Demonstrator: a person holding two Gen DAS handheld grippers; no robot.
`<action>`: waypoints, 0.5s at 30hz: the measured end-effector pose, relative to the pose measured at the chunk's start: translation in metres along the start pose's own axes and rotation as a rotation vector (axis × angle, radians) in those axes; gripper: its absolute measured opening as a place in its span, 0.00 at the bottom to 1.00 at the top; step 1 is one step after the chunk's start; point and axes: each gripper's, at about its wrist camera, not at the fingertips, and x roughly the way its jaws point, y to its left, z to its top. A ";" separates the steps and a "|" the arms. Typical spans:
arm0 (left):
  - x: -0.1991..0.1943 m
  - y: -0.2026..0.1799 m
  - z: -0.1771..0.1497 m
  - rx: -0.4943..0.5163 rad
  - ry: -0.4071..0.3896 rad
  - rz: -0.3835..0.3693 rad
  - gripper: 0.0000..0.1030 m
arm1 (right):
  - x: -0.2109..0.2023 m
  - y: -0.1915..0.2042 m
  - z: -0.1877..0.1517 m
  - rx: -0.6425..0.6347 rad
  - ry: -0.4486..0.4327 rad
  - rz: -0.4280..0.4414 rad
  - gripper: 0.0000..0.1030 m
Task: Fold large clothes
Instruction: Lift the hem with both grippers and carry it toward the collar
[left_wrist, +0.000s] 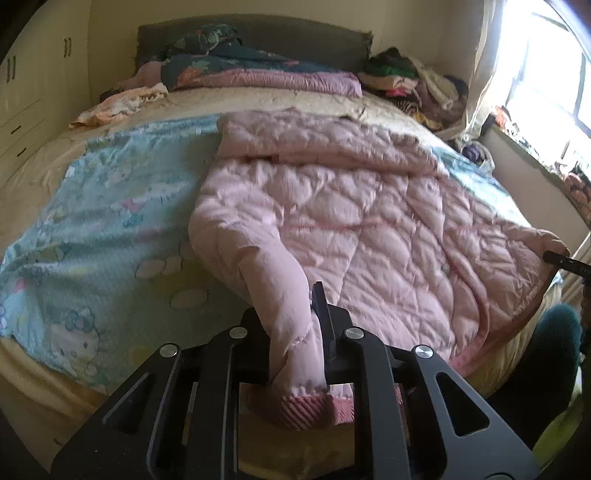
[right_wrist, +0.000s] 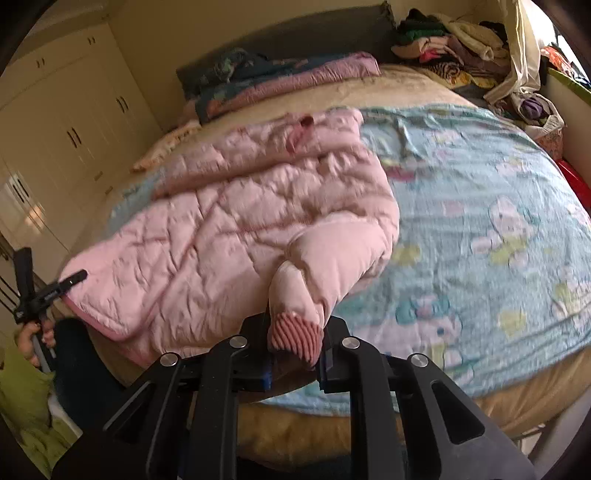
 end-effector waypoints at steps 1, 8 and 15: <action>-0.001 0.000 0.004 -0.005 -0.009 -0.004 0.10 | -0.002 0.000 0.003 0.007 -0.014 0.009 0.15; -0.011 -0.003 0.033 -0.002 -0.078 -0.007 0.10 | -0.014 0.004 0.037 0.014 -0.090 0.049 0.15; -0.018 -0.008 0.058 0.015 -0.135 -0.008 0.10 | -0.021 0.008 0.066 0.009 -0.146 0.060 0.14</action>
